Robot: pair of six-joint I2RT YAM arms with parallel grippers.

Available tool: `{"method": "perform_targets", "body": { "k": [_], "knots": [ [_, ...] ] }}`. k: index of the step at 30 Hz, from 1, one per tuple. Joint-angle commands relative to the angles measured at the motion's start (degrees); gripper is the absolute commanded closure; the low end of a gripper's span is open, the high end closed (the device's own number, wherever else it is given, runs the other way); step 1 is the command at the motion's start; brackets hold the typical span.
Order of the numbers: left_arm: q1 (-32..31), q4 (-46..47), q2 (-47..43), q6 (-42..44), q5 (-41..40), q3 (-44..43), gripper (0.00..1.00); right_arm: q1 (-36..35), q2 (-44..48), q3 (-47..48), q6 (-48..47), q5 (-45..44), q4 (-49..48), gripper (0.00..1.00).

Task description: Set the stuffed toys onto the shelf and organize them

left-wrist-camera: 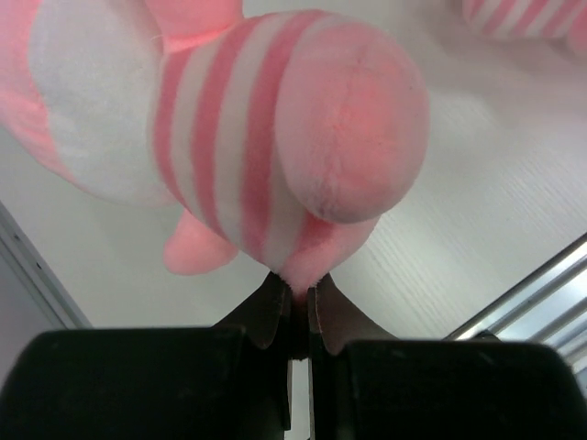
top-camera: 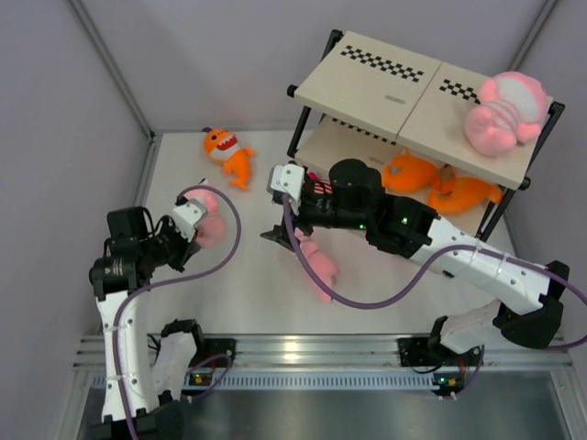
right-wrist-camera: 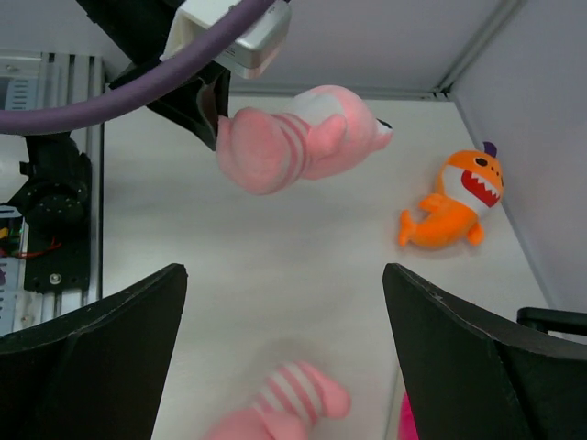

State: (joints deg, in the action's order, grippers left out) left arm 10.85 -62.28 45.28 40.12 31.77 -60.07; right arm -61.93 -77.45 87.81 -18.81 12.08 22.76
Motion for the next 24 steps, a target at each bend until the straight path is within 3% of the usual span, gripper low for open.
{"method": "perform_targets", "body": {
  "k": [1,6,8,12,18,24],
  "knots": [
    [0.13,-4.34,-3.26,1.02,6.20,-0.57,1.00,-2.05,-0.77,2.63,0.26,-1.69,-4.22,0.11],
    [0.13,-6.88,-4.14,2.33,5.58,-2.85,1.00,-1.53,-1.48,1.06,1.57,-3.46,-0.70,0.11],
    [0.13,-7.50,-4.32,3.39,6.37,-3.56,1.00,-1.53,-0.95,-3.58,2.81,-3.20,-5.77,0.11],
    [0.13,-8.03,-5.46,3.39,9.01,-3.47,1.00,-1.53,-2.61,-8.00,4.57,7.83,-16.94,0.12],
    [0.13,-8.21,-7.48,3.12,11.03,-4.00,1.00,-1.70,-10.96,-2.83,4.66,16.39,-22.24,0.14],
    [0.13,-8.21,-6.96,2.16,11.74,-5.23,1.00,-3.90,-16.67,0.43,4.83,17.72,-27.07,0.14]
  ]
}}
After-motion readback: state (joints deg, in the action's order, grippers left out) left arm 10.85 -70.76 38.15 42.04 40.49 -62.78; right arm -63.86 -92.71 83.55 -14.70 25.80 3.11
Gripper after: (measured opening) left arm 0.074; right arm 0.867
